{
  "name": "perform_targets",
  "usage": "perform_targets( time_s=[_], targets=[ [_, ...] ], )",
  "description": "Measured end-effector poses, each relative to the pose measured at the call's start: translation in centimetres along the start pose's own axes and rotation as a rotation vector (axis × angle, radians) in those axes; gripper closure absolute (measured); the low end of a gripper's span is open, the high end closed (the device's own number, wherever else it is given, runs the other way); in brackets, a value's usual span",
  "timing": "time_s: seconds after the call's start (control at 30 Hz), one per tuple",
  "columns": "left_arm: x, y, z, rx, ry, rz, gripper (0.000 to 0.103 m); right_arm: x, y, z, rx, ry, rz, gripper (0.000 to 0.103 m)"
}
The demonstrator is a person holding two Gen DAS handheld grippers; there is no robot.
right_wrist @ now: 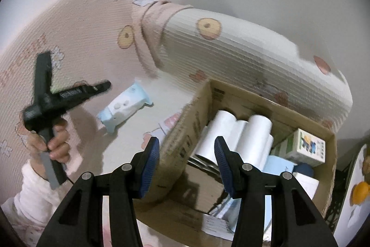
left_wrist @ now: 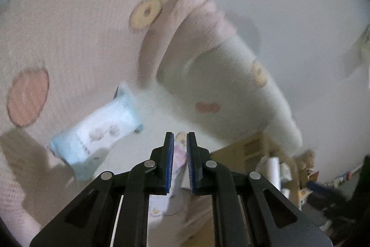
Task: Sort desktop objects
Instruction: 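Withdraw the right gripper from the box back toward the mat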
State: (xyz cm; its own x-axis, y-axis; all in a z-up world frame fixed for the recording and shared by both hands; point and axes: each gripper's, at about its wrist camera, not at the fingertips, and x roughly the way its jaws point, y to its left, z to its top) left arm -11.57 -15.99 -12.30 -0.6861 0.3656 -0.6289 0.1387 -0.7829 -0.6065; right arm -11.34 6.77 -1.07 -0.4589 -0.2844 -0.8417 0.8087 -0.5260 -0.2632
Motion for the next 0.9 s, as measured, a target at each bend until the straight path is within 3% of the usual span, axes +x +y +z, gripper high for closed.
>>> perform_targets(
  time_s=[0.17,0.33,0.63,0.77,0.9],
  targets=[
    [3.5,2.0,-2.2,0.010,0.106,0.032,0.091,1.8,2.7,1.9,-0.055,0.064,0.021,0.057],
    [5.8,3.7,-4.4,0.023,0.152,0.074,0.091,5.8,4.4,4.4,-0.081,0.196,0.009,0.057],
    [9.4,6.1,-8.4,-0.107,0.260,-0.027,0.091,14.0,3.9,5.9,0.108,0.467,0.022,0.057],
    [10.8,5.5,-9.6,-0.102,0.291,-0.062,0.089,17.1,4.5,6.2,0.091,0.549,-0.079,0.057],
    [12.0,5.1,-9.9,-0.143,0.311,-0.142,0.077,19.4,5.0,6.9,0.048,0.598,-0.189,0.057]
  ],
)
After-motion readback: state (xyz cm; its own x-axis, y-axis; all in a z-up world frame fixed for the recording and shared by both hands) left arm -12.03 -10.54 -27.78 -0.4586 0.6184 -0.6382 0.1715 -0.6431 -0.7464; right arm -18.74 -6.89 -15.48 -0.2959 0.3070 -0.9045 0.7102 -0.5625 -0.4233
